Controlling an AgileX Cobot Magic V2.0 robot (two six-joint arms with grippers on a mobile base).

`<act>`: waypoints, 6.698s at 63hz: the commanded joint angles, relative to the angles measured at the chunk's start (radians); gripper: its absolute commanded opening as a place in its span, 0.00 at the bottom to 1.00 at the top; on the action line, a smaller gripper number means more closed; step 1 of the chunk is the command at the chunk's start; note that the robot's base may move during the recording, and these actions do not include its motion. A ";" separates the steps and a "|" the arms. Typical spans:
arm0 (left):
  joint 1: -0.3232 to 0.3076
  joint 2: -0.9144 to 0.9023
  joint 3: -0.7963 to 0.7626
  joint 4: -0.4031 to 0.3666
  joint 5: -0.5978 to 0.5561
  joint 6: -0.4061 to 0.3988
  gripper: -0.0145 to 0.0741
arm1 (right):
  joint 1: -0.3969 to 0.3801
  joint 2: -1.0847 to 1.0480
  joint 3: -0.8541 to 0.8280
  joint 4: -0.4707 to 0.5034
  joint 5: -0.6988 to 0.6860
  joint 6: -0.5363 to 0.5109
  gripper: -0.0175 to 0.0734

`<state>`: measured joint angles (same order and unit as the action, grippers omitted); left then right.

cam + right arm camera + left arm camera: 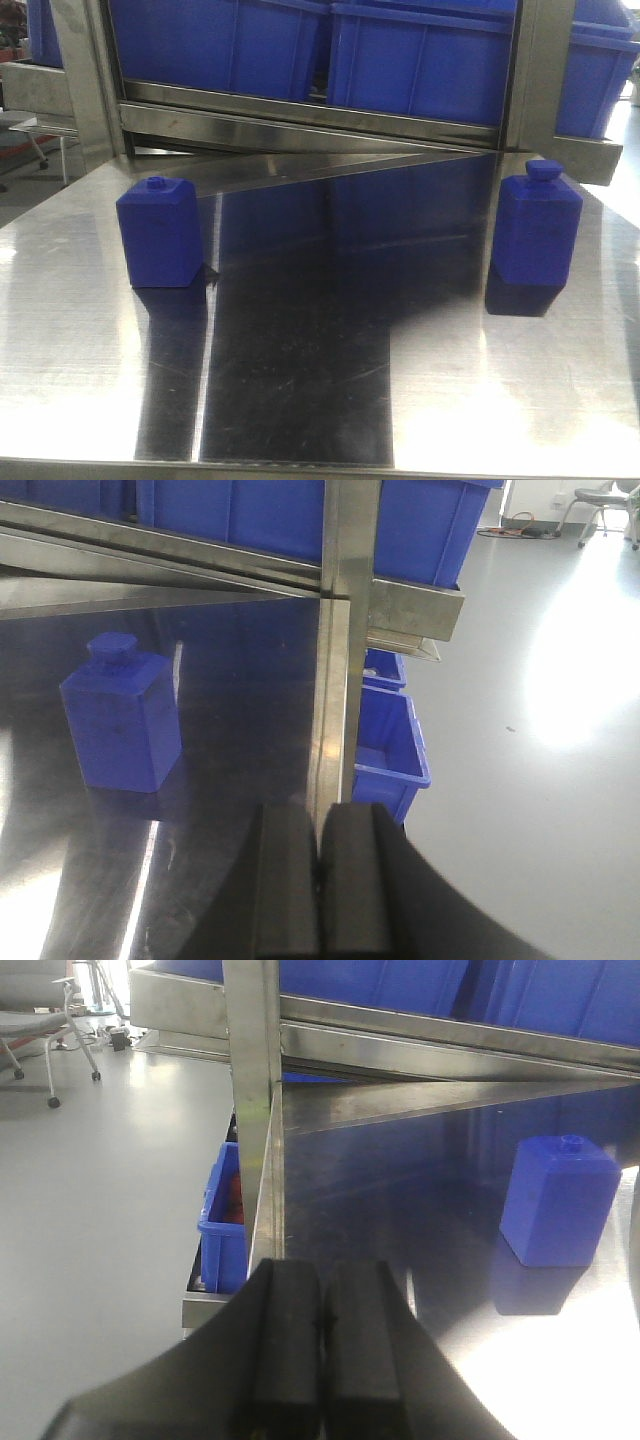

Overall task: Pick and sort blue part to right shelf
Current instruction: 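Move the right gripper toward the blue part farther along the table, then lower the open right gripper around the blue part and close it, then lift the blue part with the right gripper off the table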

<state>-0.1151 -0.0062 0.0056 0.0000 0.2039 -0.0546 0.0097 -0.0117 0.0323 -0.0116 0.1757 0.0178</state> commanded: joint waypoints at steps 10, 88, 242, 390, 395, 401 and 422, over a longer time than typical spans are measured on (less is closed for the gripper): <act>-0.003 -0.024 0.025 0.000 -0.083 0.000 0.30 | -0.007 -0.021 -0.023 -0.002 -0.083 -0.006 0.27; -0.003 -0.024 0.025 0.000 -0.083 0.000 0.30 | -0.007 -0.021 -0.038 -0.002 -0.105 -0.006 0.27; -0.003 -0.024 0.025 0.000 -0.083 0.000 0.30 | 0.412 1.585 -1.432 -0.132 0.872 0.569 0.87; -0.003 -0.024 0.025 0.000 -0.083 0.000 0.30 | 0.315 1.695 -1.431 -0.055 0.805 0.385 0.67; -0.003 -0.024 0.025 0.000 -0.083 0.000 0.30 | 0.308 1.659 -1.427 -0.065 0.799 0.342 0.67; -0.003 -0.024 0.025 0.000 -0.083 0.000 0.30 | 0.286 1.598 -1.398 -0.065 0.755 0.293 0.67; -0.003 -0.024 0.025 0.000 -0.083 0.000 0.30 | 0.122 1.296 -1.041 -0.023 0.360 0.062 0.67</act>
<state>-0.1151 -0.0062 0.0056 0.0000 0.2039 -0.0546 0.1834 1.3891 -1.0638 -0.0510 0.6935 0.1426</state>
